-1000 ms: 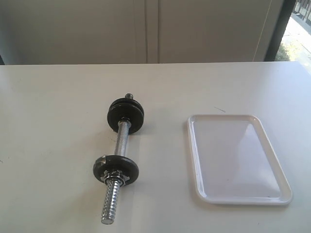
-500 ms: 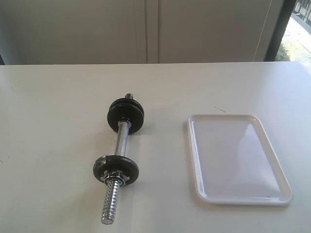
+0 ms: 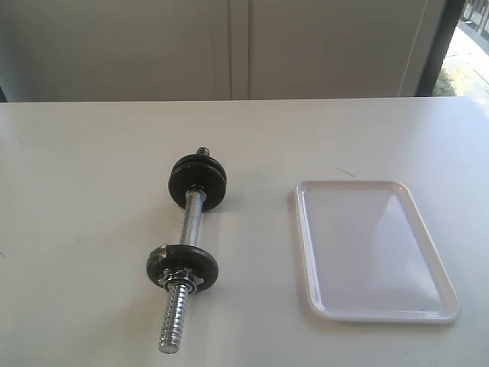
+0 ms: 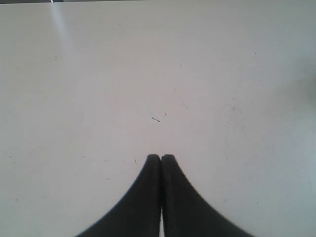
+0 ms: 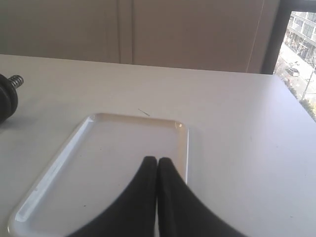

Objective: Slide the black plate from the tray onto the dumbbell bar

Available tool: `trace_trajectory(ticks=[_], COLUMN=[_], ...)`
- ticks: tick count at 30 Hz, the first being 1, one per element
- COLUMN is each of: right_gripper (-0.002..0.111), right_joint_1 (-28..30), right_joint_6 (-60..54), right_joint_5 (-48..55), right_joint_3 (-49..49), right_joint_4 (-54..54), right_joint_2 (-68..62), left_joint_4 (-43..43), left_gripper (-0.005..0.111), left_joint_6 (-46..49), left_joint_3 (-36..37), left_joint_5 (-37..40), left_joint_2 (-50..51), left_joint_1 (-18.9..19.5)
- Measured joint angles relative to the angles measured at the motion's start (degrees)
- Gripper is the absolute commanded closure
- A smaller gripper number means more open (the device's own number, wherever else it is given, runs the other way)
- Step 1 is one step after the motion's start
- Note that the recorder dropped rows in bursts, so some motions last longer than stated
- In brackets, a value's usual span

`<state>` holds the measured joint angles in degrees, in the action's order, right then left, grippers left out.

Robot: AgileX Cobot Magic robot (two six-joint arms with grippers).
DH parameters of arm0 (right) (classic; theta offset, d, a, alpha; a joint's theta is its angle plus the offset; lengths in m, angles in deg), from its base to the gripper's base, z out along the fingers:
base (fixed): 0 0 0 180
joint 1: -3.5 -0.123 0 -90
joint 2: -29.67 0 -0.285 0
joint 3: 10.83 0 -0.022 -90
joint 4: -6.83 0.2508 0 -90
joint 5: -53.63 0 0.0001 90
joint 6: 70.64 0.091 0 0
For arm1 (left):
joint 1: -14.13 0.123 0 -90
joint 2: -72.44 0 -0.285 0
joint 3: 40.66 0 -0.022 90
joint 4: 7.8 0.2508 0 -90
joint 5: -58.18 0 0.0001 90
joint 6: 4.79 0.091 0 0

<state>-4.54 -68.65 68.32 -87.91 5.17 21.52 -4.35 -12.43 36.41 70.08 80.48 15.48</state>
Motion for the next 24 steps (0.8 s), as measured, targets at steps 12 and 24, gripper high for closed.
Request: trace_trajectory(ticks=[12, 24], right_gripper=[0.108, 0.108], right_joint_1=[0.0, 0.0], right_joint_6=[0.0, 0.0], right_joint_5=[5.2, 5.3], right_joint_3=[0.0, 0.0], right_joint_4=[0.0, 0.0], right_joint_2=[0.0, 0.0], left_joint_4=[0.0, 0.0], left_gripper=[0.107, 0.107], left_joint_6=[0.0, 0.0], left_joint_3=[0.0, 0.0], left_joint_5=[0.0, 0.0], left_joint_2=[0.0, 0.0], left_joint_1=[0.0, 0.0])
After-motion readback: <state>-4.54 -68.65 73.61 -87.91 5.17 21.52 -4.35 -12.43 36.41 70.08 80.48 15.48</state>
